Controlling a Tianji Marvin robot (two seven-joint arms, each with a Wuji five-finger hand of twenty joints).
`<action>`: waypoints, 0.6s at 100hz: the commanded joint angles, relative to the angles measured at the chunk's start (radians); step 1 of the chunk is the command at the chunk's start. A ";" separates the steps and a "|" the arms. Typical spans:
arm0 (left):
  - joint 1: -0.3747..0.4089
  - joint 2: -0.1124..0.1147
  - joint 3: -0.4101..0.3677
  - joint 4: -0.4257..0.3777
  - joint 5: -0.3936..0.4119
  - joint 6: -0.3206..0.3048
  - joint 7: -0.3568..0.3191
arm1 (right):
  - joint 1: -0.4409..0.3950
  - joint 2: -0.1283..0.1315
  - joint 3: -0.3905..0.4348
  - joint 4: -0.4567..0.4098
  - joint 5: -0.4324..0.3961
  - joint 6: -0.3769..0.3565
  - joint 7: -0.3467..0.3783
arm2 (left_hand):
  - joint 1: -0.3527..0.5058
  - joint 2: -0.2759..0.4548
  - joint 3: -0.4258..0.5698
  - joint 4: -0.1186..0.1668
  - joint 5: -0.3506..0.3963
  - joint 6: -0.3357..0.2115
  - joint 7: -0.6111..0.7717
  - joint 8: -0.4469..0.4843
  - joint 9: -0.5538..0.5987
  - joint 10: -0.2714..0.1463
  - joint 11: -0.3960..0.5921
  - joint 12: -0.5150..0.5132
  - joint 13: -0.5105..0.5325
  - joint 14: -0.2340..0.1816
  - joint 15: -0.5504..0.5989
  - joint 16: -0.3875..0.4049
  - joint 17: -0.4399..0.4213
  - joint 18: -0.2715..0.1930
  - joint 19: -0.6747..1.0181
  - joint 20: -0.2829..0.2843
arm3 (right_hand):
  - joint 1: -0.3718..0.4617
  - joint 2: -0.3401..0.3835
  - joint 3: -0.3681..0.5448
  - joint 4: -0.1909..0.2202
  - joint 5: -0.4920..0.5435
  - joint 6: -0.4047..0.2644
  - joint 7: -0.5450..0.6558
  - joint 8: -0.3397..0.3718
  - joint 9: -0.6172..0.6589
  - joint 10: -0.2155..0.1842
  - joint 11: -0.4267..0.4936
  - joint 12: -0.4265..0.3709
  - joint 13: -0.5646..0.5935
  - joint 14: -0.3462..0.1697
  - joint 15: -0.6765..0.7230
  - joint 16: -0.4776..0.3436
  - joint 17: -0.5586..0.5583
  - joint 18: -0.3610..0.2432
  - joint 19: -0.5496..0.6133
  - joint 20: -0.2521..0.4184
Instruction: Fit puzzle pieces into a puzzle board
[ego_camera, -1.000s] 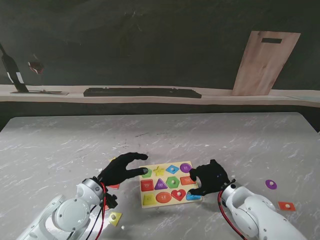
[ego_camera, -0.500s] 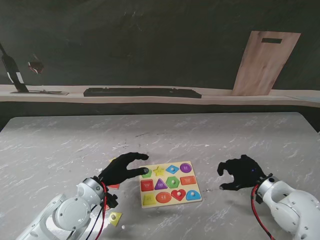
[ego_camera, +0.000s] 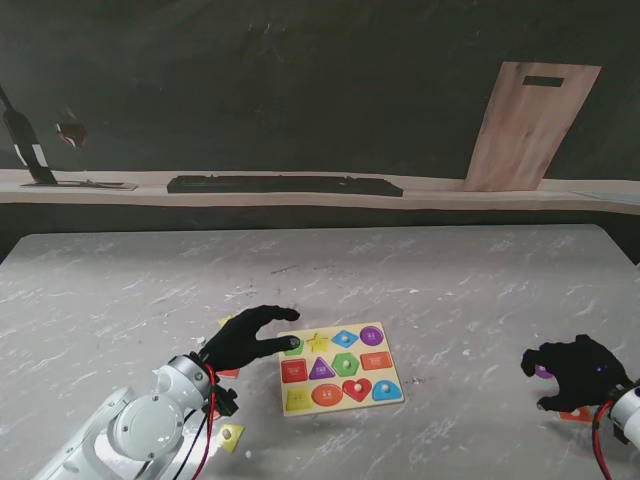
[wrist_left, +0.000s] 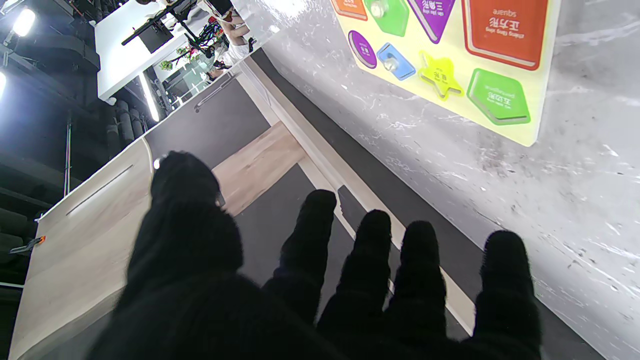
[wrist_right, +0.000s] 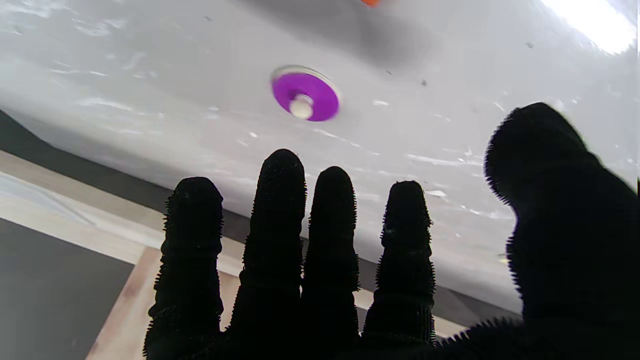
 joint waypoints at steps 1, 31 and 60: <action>0.001 0.000 0.003 -0.002 -0.002 0.002 -0.001 | -0.016 0.016 0.014 0.017 -0.012 0.003 0.001 | 0.011 0.023 -0.023 0.025 0.003 -0.030 -0.014 -0.004 -0.004 -0.011 -0.015 -0.010 -0.018 -0.015 -0.003 -0.006 -0.012 -0.106 0.010 0.007 | 0.036 -0.025 -0.027 0.043 -0.008 0.003 0.013 -0.013 -0.011 -0.025 0.015 0.010 -0.004 -0.023 -0.009 0.010 0.005 -0.008 -0.011 0.018; -0.003 -0.001 0.008 0.001 -0.003 0.005 -0.001 | -0.022 0.036 0.029 0.062 -0.093 0.042 -0.064 | 0.011 0.023 -0.023 0.025 0.003 -0.029 -0.014 -0.005 -0.004 -0.010 -0.015 -0.010 -0.018 -0.014 -0.002 -0.006 -0.012 -0.105 0.011 0.007 | -0.040 -0.126 0.328 0.001 0.004 0.004 0.019 -0.026 0.006 -0.036 0.011 0.009 0.013 -0.027 -0.015 0.013 0.014 -0.010 -0.024 0.026; -0.006 -0.001 0.010 0.003 -0.006 0.011 -0.001 | -0.029 0.042 0.031 0.078 -0.121 0.068 -0.065 | 0.010 0.023 -0.023 0.025 0.005 -0.029 -0.014 -0.005 -0.002 -0.010 -0.015 -0.010 -0.016 -0.014 -0.002 -0.006 -0.012 -0.105 0.011 0.007 | -0.084 -0.218 0.509 -0.058 0.030 0.003 0.022 -0.033 0.049 -0.065 -0.010 -0.001 0.032 -0.034 -0.023 0.007 0.028 -0.008 -0.037 0.023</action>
